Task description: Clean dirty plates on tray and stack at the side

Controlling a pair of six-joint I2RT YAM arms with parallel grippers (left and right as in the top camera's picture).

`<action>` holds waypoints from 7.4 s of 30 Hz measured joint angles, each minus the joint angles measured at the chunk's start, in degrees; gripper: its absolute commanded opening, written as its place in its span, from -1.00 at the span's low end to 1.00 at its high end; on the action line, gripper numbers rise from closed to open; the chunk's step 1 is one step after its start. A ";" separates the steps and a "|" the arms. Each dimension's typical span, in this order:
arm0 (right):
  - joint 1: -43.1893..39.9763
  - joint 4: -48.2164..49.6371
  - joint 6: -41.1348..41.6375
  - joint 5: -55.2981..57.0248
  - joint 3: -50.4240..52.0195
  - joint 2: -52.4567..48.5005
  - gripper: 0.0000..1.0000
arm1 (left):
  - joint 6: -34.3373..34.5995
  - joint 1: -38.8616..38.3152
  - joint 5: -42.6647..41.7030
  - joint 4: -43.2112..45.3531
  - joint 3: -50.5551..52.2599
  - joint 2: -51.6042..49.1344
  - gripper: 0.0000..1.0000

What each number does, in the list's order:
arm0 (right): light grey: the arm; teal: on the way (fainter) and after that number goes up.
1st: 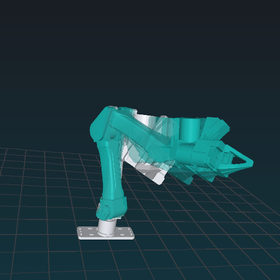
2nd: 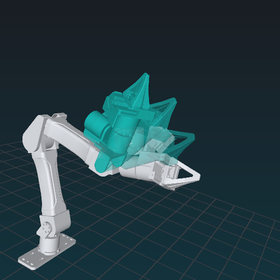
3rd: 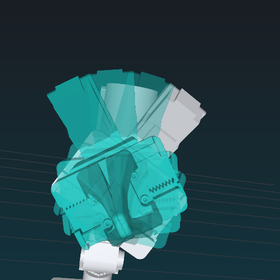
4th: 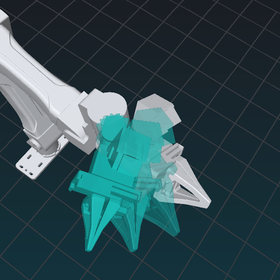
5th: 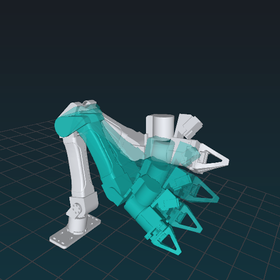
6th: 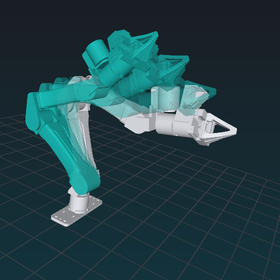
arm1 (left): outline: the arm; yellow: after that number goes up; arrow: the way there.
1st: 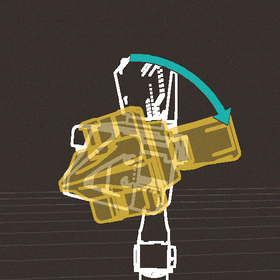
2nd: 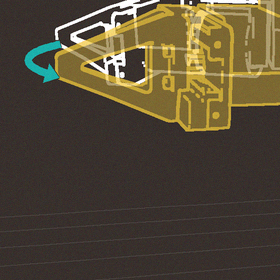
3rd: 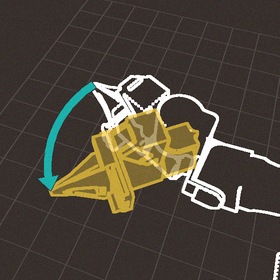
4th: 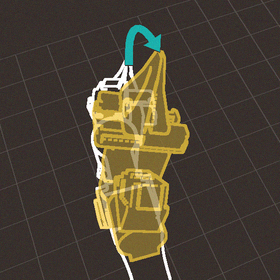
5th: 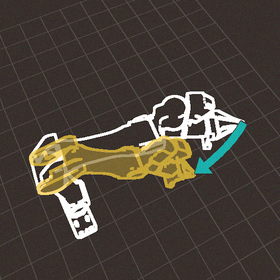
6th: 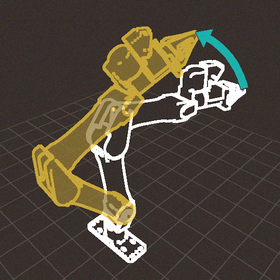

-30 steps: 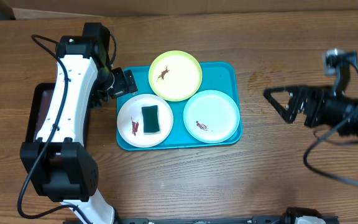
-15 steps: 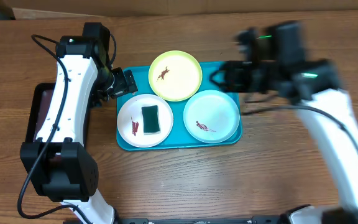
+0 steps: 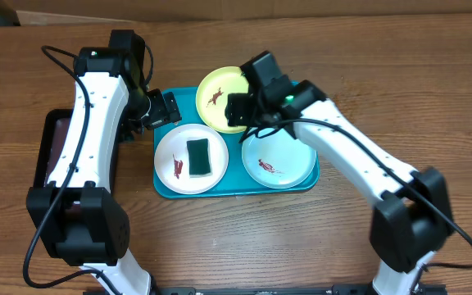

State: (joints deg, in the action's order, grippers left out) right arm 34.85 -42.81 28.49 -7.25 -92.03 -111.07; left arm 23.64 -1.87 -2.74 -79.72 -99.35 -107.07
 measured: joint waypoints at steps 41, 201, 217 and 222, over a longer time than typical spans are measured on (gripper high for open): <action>5.79 5.75 -3.93 1.70 5.53 -9.55 -0.27 | 0.00 0.00 0.00 -0.48 0.00 0.00 0.97; 6.12 7.63 -4.15 2.23 5.99 -11.30 -0.81 | -6.05 -9.40 -5.53 26.88 15.56 -8.79 -0.91; 6.10 7.54 -4.11 2.34 5.99 -11.30 -0.82 | -4.20 -8.74 -3.85 33.90 20.11 -8.76 -0.92; 6.14 7.87 -4.13 1.90 5.99 -11.30 -0.82 | 0.33 -8.74 5.27 30.34 20.24 -8.44 -0.92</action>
State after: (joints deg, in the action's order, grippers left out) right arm 40.99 -34.94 24.36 -5.34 -86.04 -122.37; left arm 23.97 -10.61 2.52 -49.39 -79.11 -115.50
